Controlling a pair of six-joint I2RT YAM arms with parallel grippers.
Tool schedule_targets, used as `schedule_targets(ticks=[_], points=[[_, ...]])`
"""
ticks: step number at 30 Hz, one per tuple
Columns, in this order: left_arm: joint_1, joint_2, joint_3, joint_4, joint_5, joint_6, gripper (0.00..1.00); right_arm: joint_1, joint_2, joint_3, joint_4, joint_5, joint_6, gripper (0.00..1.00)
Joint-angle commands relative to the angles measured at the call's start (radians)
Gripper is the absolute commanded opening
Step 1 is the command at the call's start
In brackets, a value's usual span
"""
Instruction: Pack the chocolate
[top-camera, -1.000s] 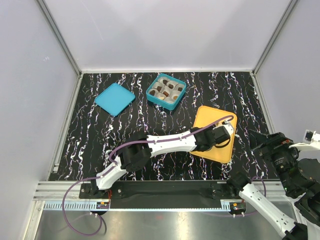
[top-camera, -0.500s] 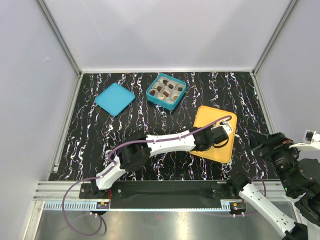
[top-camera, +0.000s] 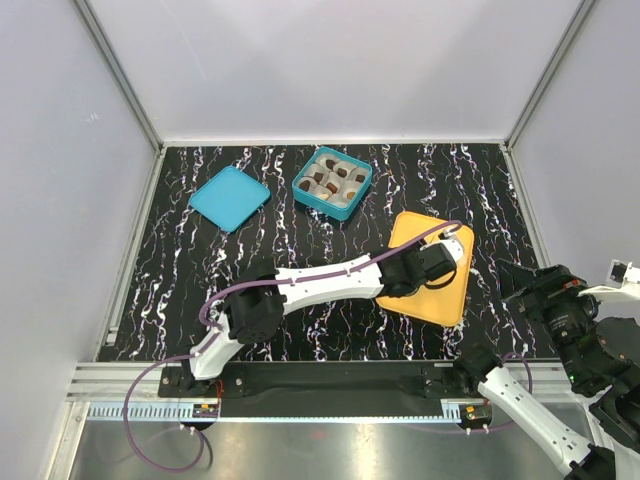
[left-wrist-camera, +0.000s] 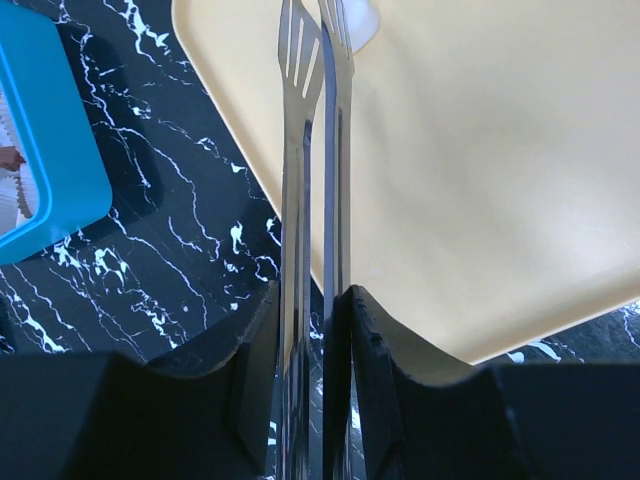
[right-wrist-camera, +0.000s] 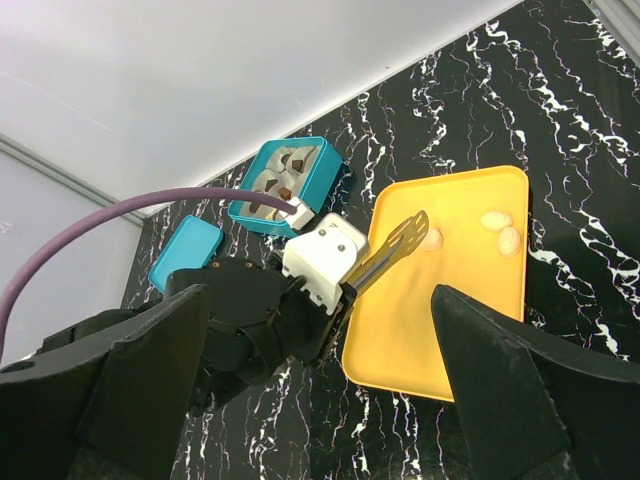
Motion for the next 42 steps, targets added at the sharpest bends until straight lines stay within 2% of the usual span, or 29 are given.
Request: schedule_targets(ticks=[1, 7, 15, 32, 42], points=[[0.002, -0.078, 0.015, 0.003, -0.039, -0.005, 0.36, 0.006, -0.004, 0.012, -0.004, 0.017, 0.011, 1.00], [0.002, -0.091, 0.016, -0.001, -0.030, -0.006, 0.36, 0.006, -0.007, 0.009, -0.004, 0.016, 0.013, 1.00], [0.000, -0.078, 0.011, 0.034, -0.001, 0.032, 0.44, 0.006, -0.011, 0.009, -0.011, 0.024, 0.014, 1.00], [0.002, 0.017, 0.034, 0.081, 0.037, 0.017, 0.46, 0.006, -0.024, 0.009, -0.021, 0.036, 0.014, 1.00], [0.003, 0.095, 0.079, 0.063, -0.012, 0.017, 0.46, 0.004, -0.025, 0.017, -0.028, 0.043, 0.011, 1.00]])
